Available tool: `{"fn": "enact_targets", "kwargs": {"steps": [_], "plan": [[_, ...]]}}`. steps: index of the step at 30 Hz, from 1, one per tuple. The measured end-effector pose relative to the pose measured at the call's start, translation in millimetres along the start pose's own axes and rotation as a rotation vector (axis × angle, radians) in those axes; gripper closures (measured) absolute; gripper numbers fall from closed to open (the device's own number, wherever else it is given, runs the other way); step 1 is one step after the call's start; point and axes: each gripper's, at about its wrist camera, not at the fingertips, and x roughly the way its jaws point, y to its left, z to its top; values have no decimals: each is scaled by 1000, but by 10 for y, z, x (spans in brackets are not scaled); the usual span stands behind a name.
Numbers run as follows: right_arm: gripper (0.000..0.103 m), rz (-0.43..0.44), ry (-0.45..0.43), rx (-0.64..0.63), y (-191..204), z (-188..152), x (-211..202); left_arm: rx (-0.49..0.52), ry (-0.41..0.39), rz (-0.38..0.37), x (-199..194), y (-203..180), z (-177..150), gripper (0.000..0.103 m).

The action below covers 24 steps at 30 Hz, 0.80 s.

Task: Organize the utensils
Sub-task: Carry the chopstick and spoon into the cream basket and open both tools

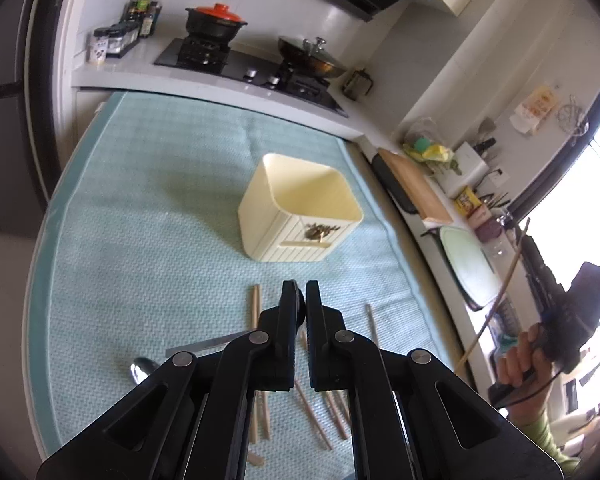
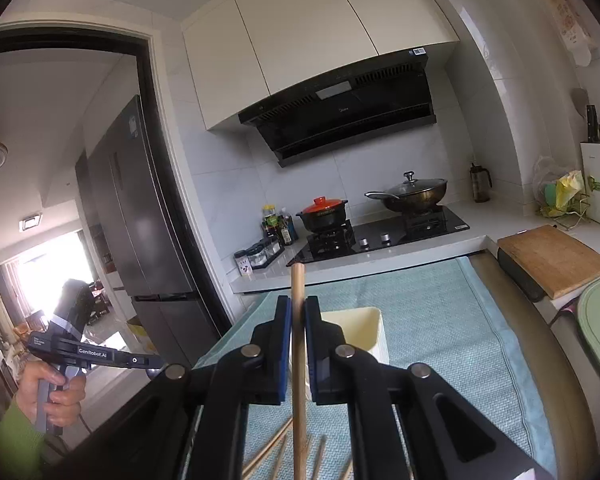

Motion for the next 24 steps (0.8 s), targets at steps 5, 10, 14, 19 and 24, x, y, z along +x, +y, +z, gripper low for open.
{"fn": "enact_targets", "kwargs": {"steps": [5, 10, 14, 19, 24], "plan": [[96, 0, -36, -21, -28, 99, 329, -24, -32, -71, 62, -71, 374, 101], [96, 18, -73, -67, 9, 378, 787, -32, -73, -169, 106, -225, 883, 101], [96, 33, -87, -103, 24, 602, 1233, -29, -110, -219, 227, -397, 1271, 101], [96, 57, -119, -127, -34, 800, 1793, -87, -130, -297, 589, -425, 1665, 101], [96, 50, -129, -108, -264, 775, 2308, -122, -118, -324, 1078, -349, 1811, 101]]}}
